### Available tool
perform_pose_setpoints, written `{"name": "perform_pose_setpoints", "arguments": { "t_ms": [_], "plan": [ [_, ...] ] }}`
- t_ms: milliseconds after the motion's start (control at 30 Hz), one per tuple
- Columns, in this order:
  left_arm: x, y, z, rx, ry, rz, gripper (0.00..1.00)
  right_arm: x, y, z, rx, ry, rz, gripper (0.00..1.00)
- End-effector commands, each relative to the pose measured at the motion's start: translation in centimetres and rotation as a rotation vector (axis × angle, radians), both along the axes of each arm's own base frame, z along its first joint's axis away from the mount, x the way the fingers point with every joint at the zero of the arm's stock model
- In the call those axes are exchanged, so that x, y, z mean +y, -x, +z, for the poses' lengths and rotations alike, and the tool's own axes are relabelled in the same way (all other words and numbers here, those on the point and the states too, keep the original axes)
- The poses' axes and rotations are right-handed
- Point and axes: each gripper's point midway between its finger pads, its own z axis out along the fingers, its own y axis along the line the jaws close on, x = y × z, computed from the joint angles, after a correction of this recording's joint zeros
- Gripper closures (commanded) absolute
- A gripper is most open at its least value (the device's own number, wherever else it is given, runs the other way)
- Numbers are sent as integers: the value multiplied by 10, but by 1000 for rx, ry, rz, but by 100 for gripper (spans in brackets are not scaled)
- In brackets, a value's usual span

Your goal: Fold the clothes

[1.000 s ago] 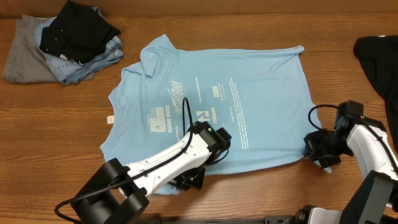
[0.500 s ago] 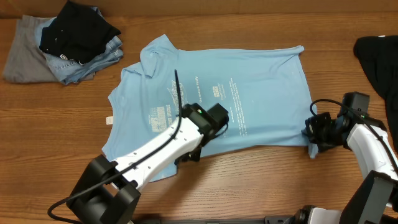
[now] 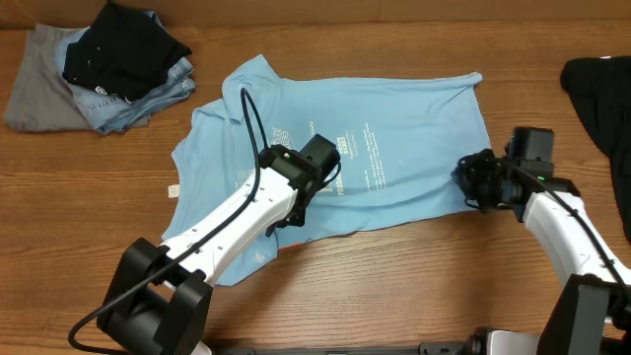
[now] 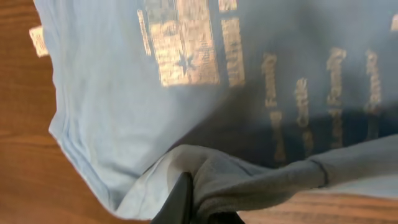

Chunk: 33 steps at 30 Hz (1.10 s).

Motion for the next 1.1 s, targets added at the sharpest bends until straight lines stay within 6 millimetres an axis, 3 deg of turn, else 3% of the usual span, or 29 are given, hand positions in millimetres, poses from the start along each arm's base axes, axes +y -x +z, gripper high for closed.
{"name": "perform_pose_setpoints", "arguments": {
  "t_ms": [0,233,333,400,500,533,633,733,867,1067],
  "plan": [
    [8,-16,4,-49,-25,4,93,2,-10,6,-28,64,9,96],
    [21,-28,5,-85,-39,41,92,-6,-11,1,-19,110,-13,96],
    [24,-36,1,-107,-28,39,80,-8,-12,2,-24,120,-19,90],
    [27,-41,-2,-119,-22,38,56,-11,-13,2,-25,136,-28,78],
    [34,-47,-3,-122,-22,30,13,-15,-14,1,-26,158,-35,39],
    [37,-49,-3,-118,-25,25,10,-15,-15,2,-34,165,-22,32],
    [44,-46,1,-81,-20,37,6,-20,-15,5,-35,182,-8,20],
    [44,-37,6,-22,6,48,0,-33,-11,11,3,179,-39,18],
    [41,-23,10,46,26,48,0,-51,-3,21,56,165,-75,16],
    [32,-19,7,75,81,50,0,-49,16,5,137,158,-32,16]
  ]
}}
